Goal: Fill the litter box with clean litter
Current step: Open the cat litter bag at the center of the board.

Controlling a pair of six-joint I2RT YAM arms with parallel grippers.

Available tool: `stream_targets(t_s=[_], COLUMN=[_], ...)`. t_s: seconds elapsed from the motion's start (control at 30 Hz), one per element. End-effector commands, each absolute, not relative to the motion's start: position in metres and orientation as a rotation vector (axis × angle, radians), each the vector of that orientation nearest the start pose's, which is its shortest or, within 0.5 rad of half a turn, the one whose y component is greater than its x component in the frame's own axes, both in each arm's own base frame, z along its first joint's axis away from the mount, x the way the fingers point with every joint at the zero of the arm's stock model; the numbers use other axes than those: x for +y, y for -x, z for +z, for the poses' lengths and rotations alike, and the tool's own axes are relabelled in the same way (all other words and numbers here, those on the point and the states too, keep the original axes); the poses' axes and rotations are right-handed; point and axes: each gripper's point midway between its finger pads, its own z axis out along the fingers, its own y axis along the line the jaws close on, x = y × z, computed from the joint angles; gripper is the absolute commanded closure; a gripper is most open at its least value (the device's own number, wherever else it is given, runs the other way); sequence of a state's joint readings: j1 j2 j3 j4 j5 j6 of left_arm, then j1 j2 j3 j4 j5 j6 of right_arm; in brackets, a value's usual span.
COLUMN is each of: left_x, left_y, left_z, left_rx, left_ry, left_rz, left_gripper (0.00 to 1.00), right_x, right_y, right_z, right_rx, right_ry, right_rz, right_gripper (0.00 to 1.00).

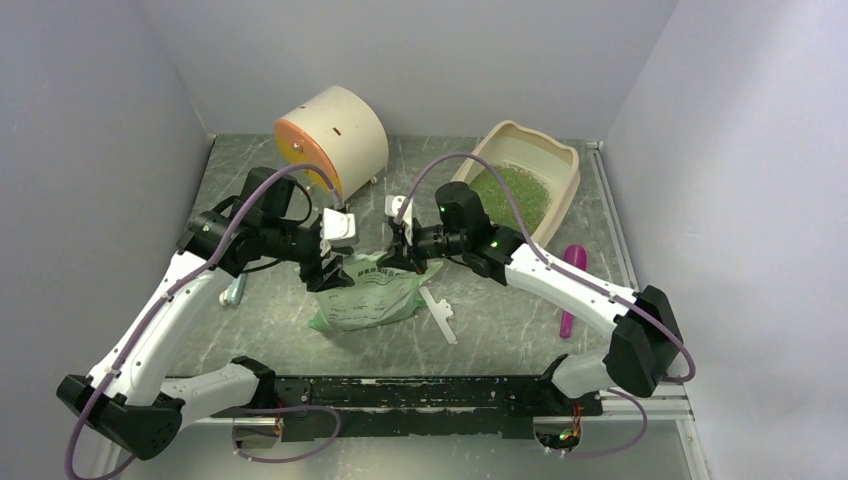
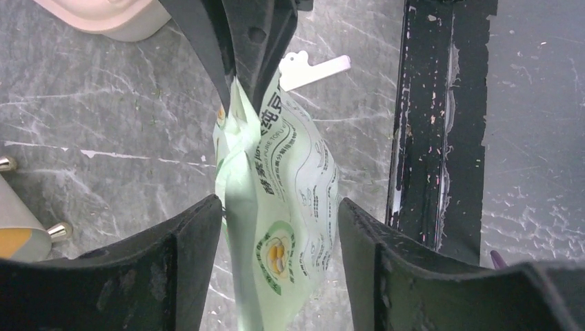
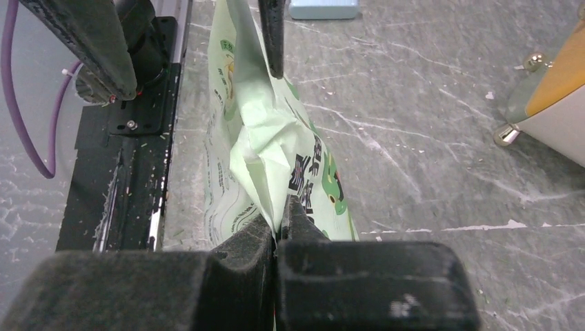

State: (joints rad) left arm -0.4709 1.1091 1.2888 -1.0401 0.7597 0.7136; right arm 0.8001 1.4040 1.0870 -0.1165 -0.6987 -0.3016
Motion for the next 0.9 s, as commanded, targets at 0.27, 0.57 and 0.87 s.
stream_targets(t_s=[0.27, 0.57, 0.87], left_x=[-0.212, -0.211, -0.215], left_y=[-0.191, -0.191, -0.186], left_z=[0.219, 0.207, 0.260], left_rx=[1.876, 1.886, 1.532], left_ry=[-1.514, -1.544, -1.442], left_rz=[-0.759, -0.679, -0.598], left_gripper=[0.41, 0.95, 0.95], right_x=[0.361, 0.346, 0.274], right_y=[-0.197, -0.218, -0.252], right_z=[0.272, 0.296, 0.299], right_rx=[1.217, 1.314, 1.785], right_ry=[1.377, 1.184, 0.702], right_rz=[1.028, 0.955, 0.868], right_gripper=[1.00, 0.79, 0.20])
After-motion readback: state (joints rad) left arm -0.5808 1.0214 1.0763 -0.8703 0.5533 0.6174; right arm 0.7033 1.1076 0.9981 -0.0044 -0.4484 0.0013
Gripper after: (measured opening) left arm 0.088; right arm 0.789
